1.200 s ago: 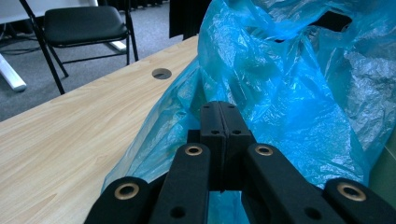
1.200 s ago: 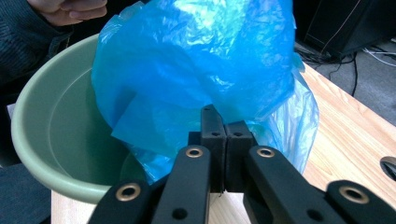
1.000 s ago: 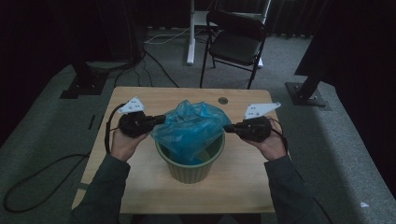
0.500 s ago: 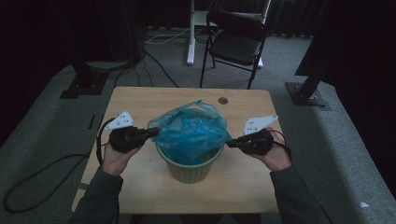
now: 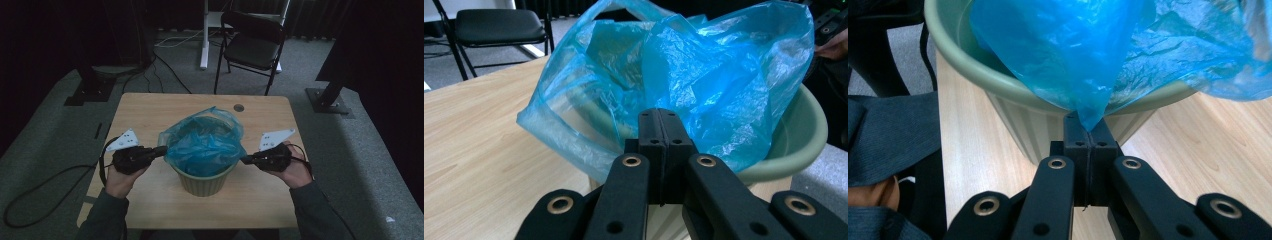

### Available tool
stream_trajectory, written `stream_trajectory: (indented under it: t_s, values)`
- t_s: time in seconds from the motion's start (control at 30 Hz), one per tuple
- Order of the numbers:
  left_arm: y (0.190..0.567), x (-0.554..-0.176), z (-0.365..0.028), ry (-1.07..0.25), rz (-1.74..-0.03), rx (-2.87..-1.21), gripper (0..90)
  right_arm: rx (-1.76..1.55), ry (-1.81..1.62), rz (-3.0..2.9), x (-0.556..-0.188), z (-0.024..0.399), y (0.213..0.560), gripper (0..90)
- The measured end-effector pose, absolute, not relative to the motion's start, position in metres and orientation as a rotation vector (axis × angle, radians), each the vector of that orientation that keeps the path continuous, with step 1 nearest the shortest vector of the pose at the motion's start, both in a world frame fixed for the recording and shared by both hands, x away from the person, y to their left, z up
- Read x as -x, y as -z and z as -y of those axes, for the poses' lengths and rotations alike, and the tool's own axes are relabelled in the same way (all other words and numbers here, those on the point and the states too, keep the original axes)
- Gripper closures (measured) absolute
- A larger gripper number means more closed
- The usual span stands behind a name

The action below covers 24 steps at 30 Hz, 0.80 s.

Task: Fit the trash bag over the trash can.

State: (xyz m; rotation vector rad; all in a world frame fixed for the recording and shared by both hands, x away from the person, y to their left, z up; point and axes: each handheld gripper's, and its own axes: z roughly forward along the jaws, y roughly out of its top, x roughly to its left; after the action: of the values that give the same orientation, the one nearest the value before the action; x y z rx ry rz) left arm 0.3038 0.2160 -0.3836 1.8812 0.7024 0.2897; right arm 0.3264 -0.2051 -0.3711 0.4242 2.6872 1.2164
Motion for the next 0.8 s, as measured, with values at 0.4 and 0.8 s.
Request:
stream_trajectory:
  t_s: [0.4, 0.8]
  values:
    - [0.390, -0.310, -0.218, -0.291, -0.733, -1.877, 89.7, -0.446, -1.208, -2.678, -0.329, 0.202, 0.372, 90.0]
    - [0.398, -0.300, -0.217, -0.242, -0.708, -1.881, 89.7, -0.415, -1.208, -2.726, -0.325, 0.196, 0.382, 90.0]
